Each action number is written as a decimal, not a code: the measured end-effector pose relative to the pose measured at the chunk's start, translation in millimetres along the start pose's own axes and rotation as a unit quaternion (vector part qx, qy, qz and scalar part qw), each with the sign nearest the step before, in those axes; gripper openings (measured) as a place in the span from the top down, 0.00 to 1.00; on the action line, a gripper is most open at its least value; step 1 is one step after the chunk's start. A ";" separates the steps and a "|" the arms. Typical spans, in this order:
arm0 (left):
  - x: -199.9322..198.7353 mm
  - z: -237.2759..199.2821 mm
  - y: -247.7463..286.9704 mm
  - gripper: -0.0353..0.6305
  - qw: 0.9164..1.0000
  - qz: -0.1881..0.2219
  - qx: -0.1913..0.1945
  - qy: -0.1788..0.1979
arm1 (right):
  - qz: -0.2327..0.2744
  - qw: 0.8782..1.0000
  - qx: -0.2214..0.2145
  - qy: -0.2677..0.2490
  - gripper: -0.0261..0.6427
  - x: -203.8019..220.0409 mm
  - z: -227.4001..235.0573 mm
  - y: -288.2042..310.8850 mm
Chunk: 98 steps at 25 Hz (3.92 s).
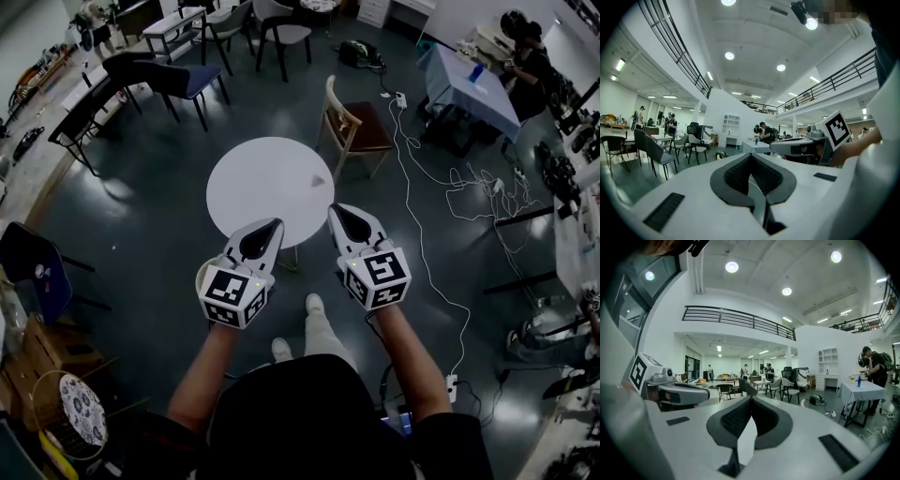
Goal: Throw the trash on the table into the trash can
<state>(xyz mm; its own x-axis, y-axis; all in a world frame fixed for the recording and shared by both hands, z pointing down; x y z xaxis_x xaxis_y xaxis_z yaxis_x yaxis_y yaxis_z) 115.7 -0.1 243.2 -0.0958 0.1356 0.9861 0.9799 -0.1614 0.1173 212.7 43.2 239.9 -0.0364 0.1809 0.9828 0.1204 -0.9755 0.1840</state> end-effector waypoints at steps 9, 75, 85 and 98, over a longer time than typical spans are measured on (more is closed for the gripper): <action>13.1 -27.1 61.8 0.92 0.999 -0.020 -0.022 -0.014 | -0.035 0.999 -0.025 0.005 0.93 21.4 53.8 56.6; 267.1 -190.1 259.4 0.92 0.962 -0.164 -0.158 -0.151 | -0.320 0.939 -0.099 -0.072 0.72 378.2 243.6 365.4; 283.0 -206.4 261.1 0.92 0.960 -0.169 -0.164 -0.153 | -0.329 0.938 -0.077 -0.082 0.69 406.9 236.8 387.0; 292.6 -199.7 257.7 0.92 0.957 -0.179 -0.163 -0.162 | -0.323 0.941 -0.050 -0.087 0.90 407.2 242.9 387.3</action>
<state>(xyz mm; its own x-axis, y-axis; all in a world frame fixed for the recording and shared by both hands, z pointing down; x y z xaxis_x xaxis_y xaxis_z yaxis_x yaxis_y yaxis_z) 305.3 -197.3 585.4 -0.3045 0.5264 0.7939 0.7823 -0.3372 0.5237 485.5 -230.6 714.7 0.0952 0.7491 0.6556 0.0341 -0.6606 0.7499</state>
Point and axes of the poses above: the fingertips, and each gripper's own axes: y forward along the fingers, z to its right, x out of its underside, the point moved 1 cm from there along -y, backward along the fingers, and after that the axes turned 1 degree about x, right-handed, at the moved point
